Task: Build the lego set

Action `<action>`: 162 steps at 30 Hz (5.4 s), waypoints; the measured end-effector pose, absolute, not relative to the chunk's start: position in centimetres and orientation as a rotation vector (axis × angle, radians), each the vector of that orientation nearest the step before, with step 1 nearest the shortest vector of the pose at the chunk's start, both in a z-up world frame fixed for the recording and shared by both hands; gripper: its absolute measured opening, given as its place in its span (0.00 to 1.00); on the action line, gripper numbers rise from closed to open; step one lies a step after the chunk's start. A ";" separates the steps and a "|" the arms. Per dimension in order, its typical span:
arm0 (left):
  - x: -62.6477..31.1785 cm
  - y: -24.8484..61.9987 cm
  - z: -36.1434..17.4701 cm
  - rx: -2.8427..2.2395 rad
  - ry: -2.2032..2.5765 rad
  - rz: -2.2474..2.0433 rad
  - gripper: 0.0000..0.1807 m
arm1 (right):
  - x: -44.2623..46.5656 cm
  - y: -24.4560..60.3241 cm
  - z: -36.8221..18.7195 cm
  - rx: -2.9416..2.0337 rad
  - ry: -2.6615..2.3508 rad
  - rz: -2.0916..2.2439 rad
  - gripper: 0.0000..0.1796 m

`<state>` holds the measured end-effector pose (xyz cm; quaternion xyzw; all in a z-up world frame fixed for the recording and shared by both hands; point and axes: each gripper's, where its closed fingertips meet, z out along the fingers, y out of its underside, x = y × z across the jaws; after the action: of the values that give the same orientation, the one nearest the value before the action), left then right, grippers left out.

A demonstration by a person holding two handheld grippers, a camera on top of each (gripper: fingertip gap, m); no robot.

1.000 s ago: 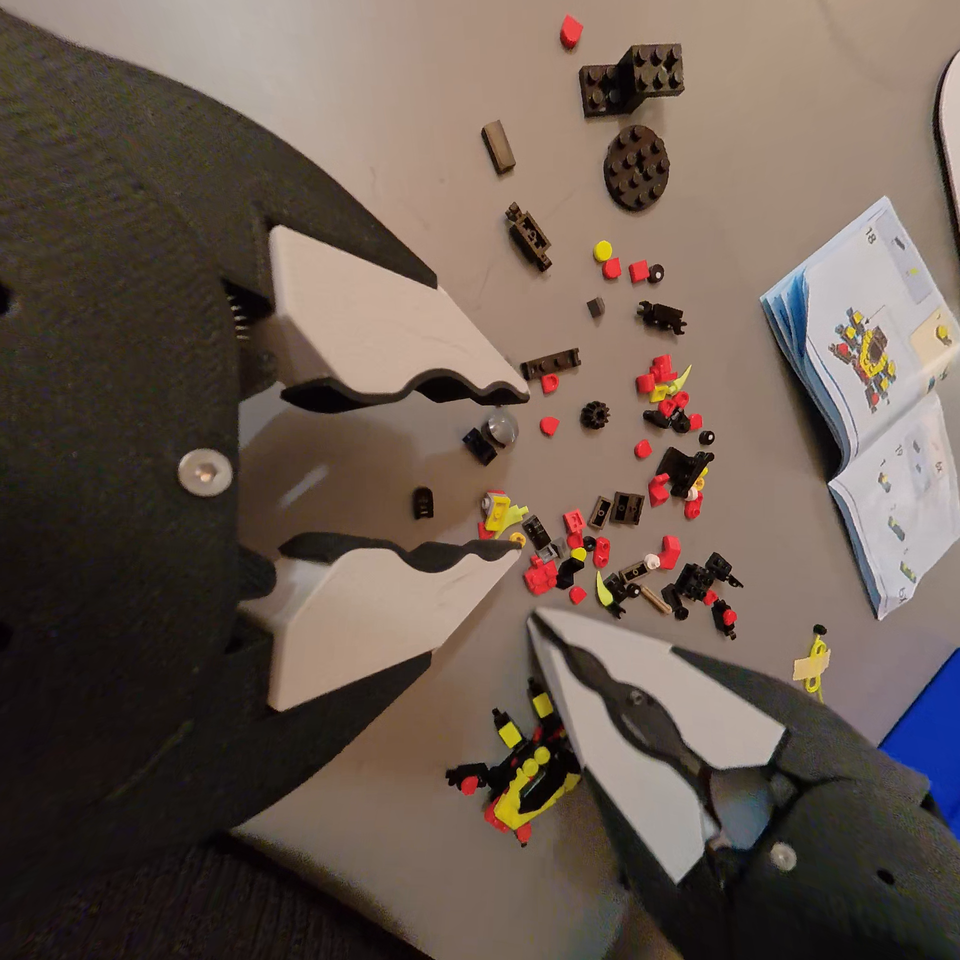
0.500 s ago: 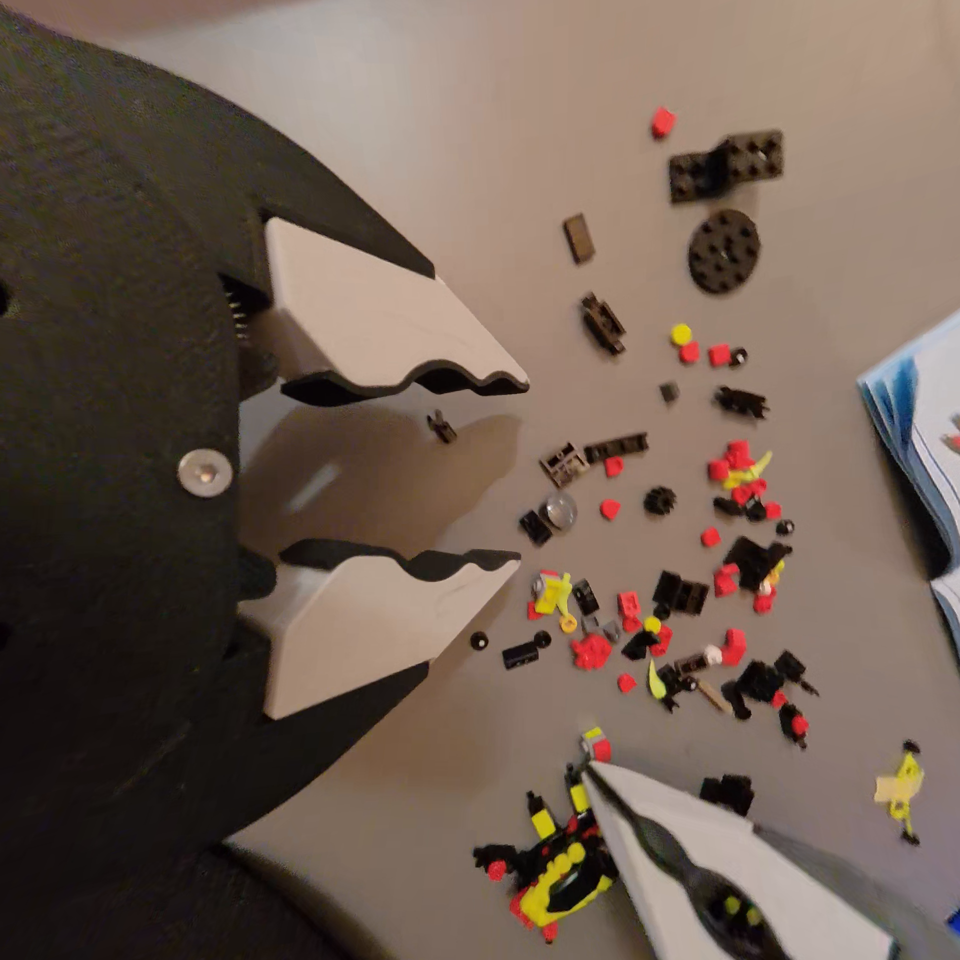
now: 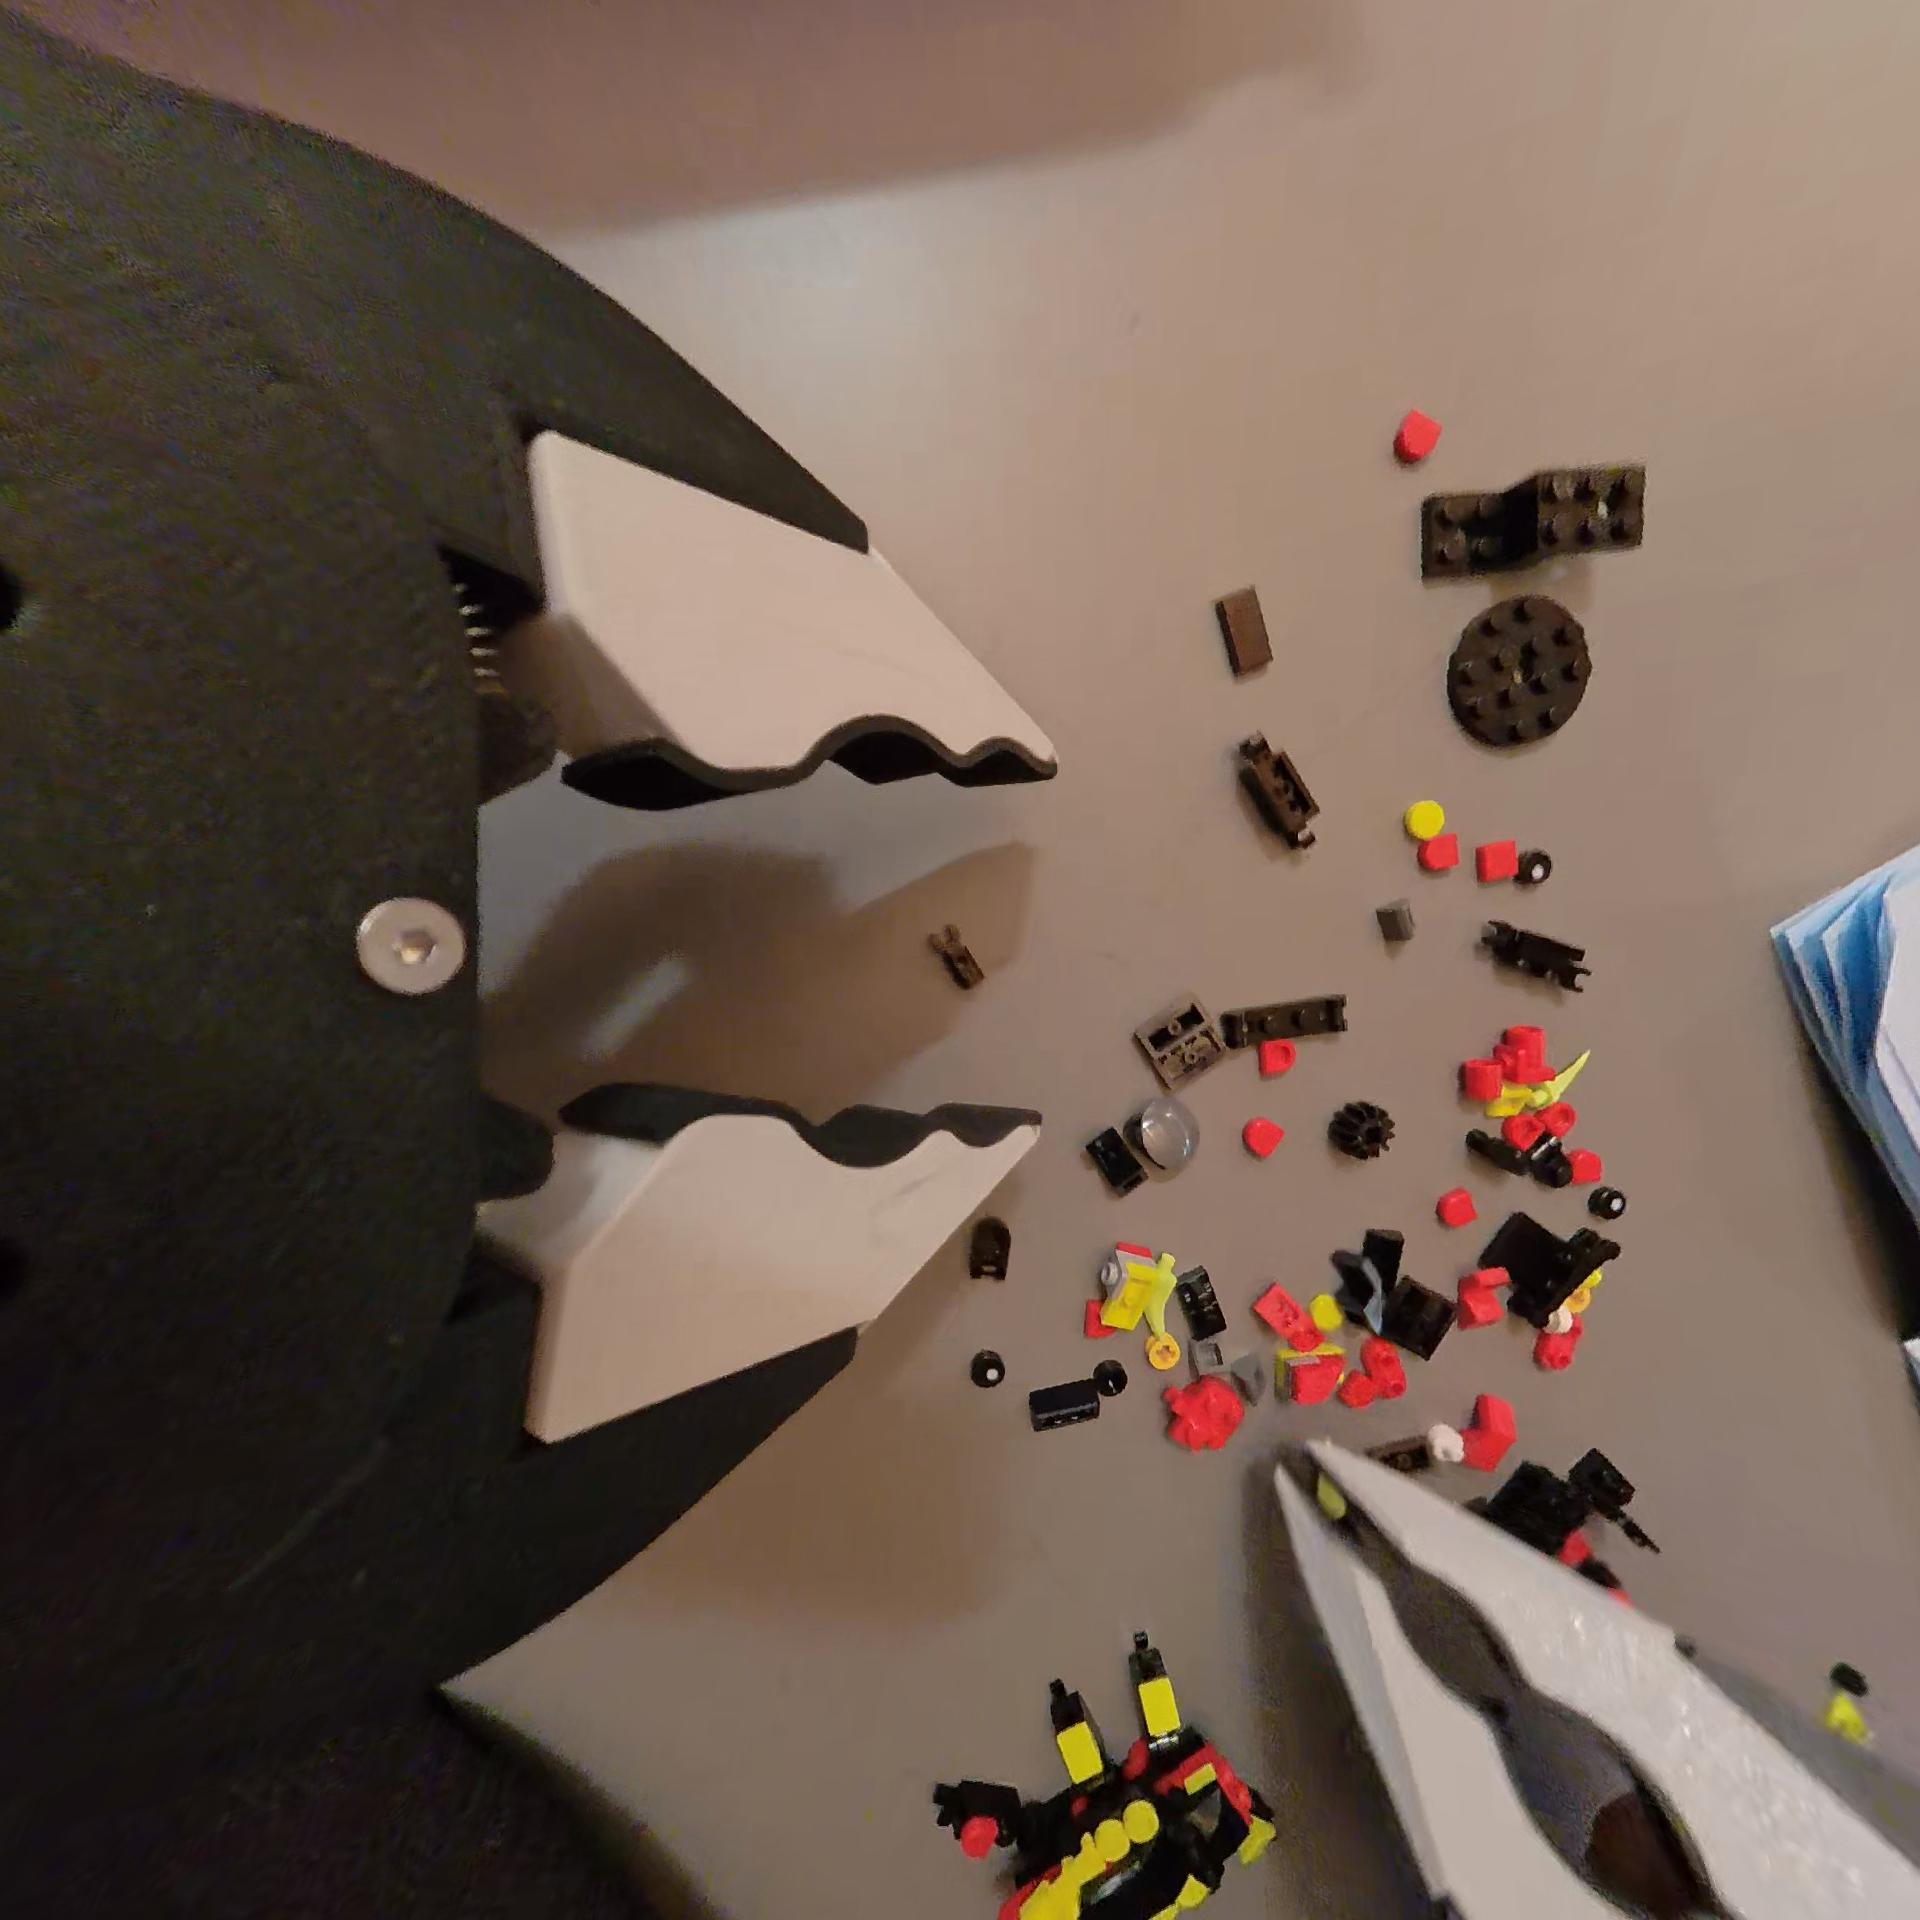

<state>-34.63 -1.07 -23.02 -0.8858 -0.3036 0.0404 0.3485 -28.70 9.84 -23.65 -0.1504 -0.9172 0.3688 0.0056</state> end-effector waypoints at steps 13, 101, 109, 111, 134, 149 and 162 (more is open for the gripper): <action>-33.2 -2.6 -22.4 -2.268 -0.836 0.020 0.13 | -25.3 4.8 -24.6 -0.143 -3.051 1.153 0.03; -31.6 5.0 -25.0 -2.396 -0.297 0.269 0.53 | -29.9 16.7 -25.0 -1.067 -2.500 0.921 0.08; -31.9 4.9 -24.2 -2.348 -0.298 0.274 0.53 | -29.2 19.0 -22.8 -1.103 -2.485 0.876 0.10; -31.7 5.0 -24.0 -2.332 -0.299 0.253 0.53 | -27.0 20.8 -23.4 -1.170 -2.497 0.822 0.10; -31.6 5.4 -24.0 -2.322 -0.293 0.200 0.53 | -30.9 15.1 -23.2 -1.005 -2.522 1.008 0.09; -29.8 5.4 -25.1 -2.377 -0.101 0.159 0.56 | -24.1 18.3 -24.9 -0.996 -2.669 0.971 0.04; -35.5 4.6 -22.7 -2.221 -0.303 0.373 0.42 | -31.9 13.7 -24.2 -0.754 -2.669 1.047 0.02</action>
<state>-35.47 4.64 -22.70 -0.8866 -0.1210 0.1490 0.4209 -31.92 13.67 -24.20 -0.2533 -0.8968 0.3517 0.0883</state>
